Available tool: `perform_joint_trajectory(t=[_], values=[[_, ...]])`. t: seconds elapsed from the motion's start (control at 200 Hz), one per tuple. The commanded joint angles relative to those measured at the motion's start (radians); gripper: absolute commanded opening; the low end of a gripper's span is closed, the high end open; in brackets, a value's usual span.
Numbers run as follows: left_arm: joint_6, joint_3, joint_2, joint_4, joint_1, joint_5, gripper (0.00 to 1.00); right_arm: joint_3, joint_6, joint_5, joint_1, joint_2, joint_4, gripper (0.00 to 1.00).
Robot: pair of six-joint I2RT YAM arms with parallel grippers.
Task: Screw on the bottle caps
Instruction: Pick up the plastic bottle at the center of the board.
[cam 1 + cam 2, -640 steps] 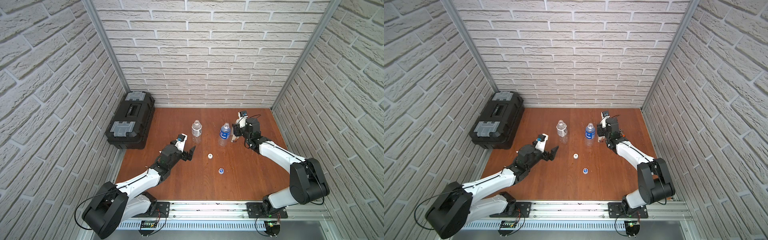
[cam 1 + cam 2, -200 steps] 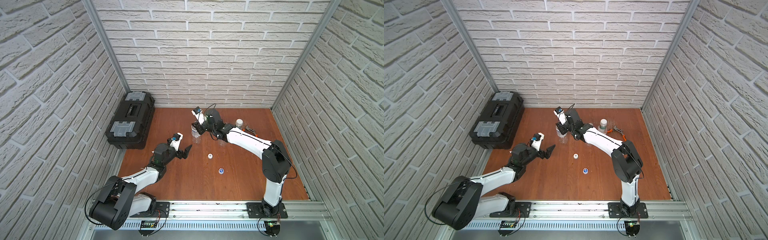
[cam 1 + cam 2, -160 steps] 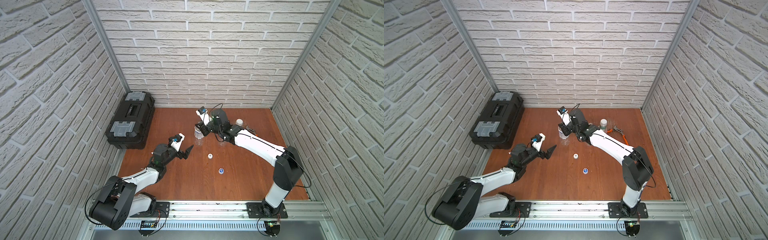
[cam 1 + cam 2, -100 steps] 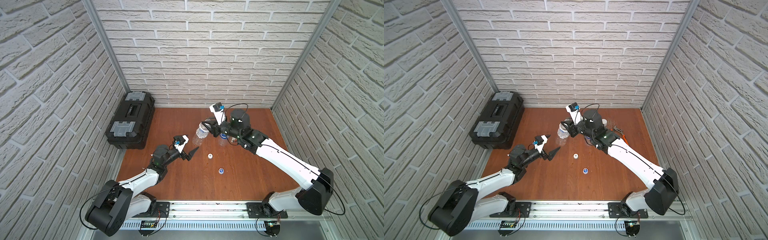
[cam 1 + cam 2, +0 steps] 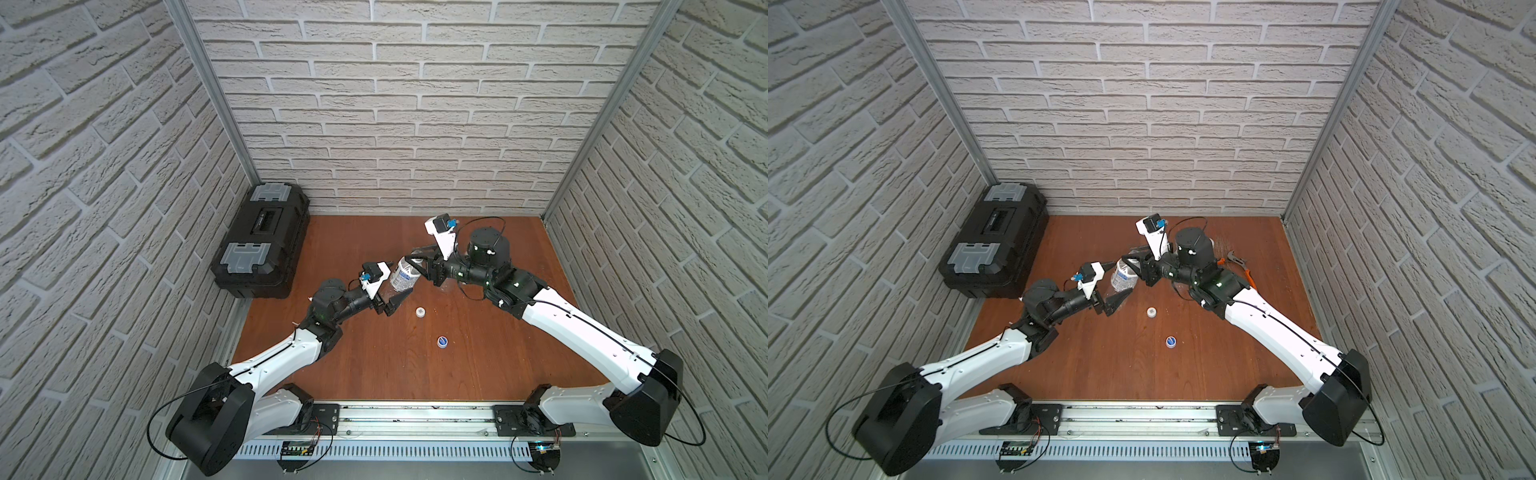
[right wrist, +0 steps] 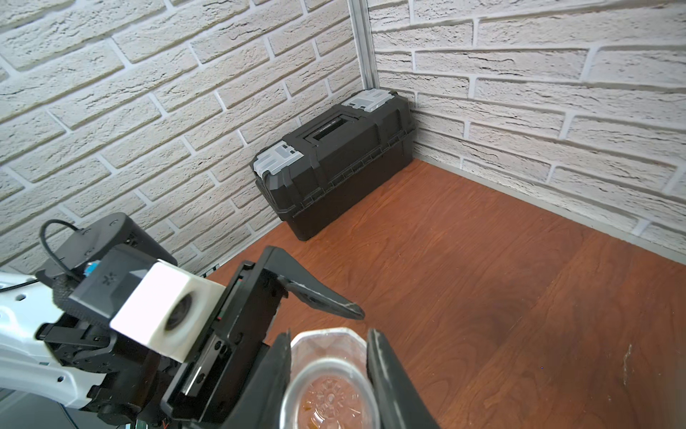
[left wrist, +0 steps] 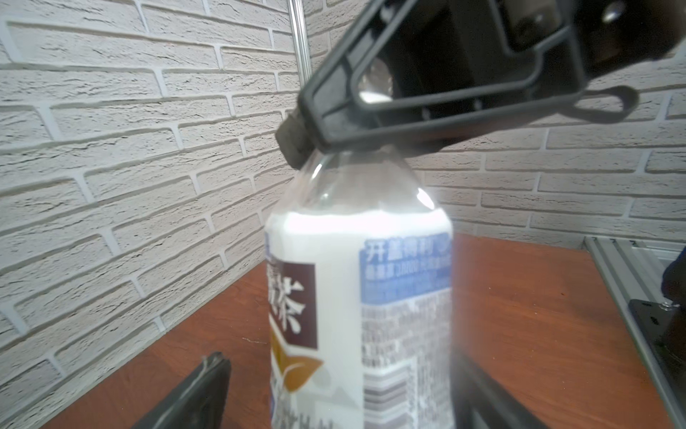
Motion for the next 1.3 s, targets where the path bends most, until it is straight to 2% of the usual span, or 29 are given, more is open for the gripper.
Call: perform_joint_trajectory(t=[0.0,0.195,0.46,0.56,0.725,0.75,0.78,0.89,1.01,1.075,1.215,1.295], values=[[0.008,0.030,0.010,-0.016,-0.014,0.019,0.92,-0.013,-0.004,-0.027,0.008,-0.047,0.058,0.14],[0.002,-0.003,0.008,0.044,-0.015,-0.003,0.87,-0.023,-0.016,-0.025,0.009,-0.056,0.053,0.15],[0.051,0.000,-0.014,-0.022,-0.015,-0.020,0.79,-0.042,-0.014,-0.057,0.009,-0.059,0.069,0.16],[0.064,0.009,-0.023,-0.055,-0.014,-0.010,0.72,-0.045,-0.017,-0.060,0.010,-0.058,0.072,0.16],[0.073,-0.007,-0.024,-0.052,-0.014,-0.028,0.70,-0.035,-0.035,-0.064,0.009,-0.057,0.043,0.19],[0.079,-0.010,-0.025,-0.052,-0.014,-0.033,0.69,-0.031,-0.043,-0.064,0.009,-0.057,0.030,0.21],[0.082,-0.016,-0.022,-0.050,-0.014,-0.036,0.69,-0.026,-0.054,-0.063,0.009,-0.061,0.012,0.27],[0.107,-0.043,-0.018,-0.039,-0.014,-0.048,0.68,-0.007,-0.098,-0.040,0.009,-0.077,-0.067,0.58],[0.138,-0.076,-0.017,-0.057,-0.007,-0.080,0.68,0.033,-0.158,0.033,0.009,-0.108,-0.205,0.74],[0.148,-0.112,-0.025,-0.045,0.003,-0.112,0.68,0.044,-0.173,0.094,0.009,-0.124,-0.279,0.77],[0.114,-0.225,-0.046,0.058,0.042,-0.167,0.67,0.062,-0.204,0.218,0.014,-0.087,-0.492,0.76],[0.111,-0.265,-0.078,0.062,0.050,-0.174,0.67,0.032,-0.184,0.265,0.029,-0.057,-0.539,0.76]])
